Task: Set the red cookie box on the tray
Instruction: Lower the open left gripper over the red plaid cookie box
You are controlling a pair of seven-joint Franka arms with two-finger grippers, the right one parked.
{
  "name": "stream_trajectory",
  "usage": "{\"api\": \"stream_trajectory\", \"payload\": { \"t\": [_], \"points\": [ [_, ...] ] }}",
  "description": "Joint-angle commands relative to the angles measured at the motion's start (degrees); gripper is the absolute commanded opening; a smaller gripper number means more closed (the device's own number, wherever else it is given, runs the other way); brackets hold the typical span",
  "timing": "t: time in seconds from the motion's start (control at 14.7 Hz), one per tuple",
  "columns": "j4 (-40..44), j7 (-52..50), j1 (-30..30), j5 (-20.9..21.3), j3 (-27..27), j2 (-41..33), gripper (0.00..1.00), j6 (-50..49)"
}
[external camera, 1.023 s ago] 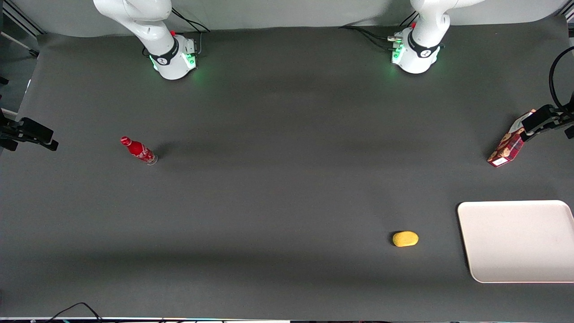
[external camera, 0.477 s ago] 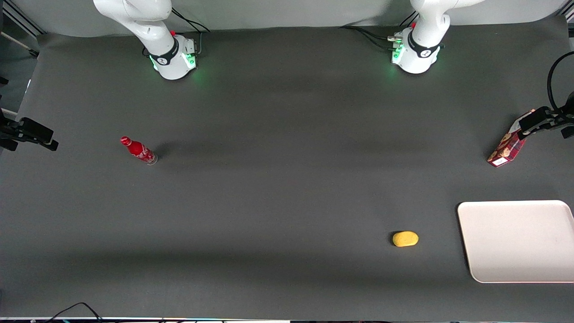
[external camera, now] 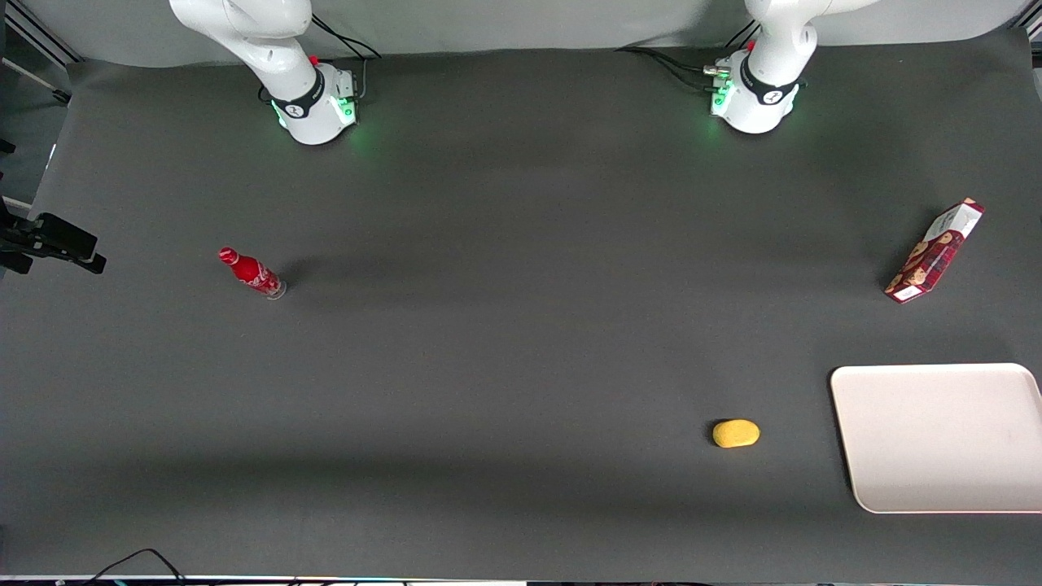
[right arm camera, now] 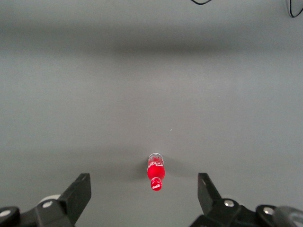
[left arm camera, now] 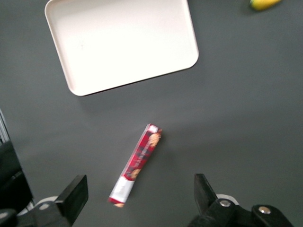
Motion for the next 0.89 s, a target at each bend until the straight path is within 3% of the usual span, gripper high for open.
{"api": "stream_trajectory", "payload": {
  "t": [0.0,0.27,0.55,0.82],
  "points": [
    [-8.4,11.1,-0.5,0.6,6.8,-0.7,1.0,7.4],
    [-16.6,19.4,-0.4,3.6,7.5,0.6,1.0,15.4],
    [-25.9,29.3,-0.9,3.6,10.2,2.9,1.0,29.4],
    [-29.8,32.4,-0.8,3.4,12.1,5.5,1.0,33.6]
  ]
}}
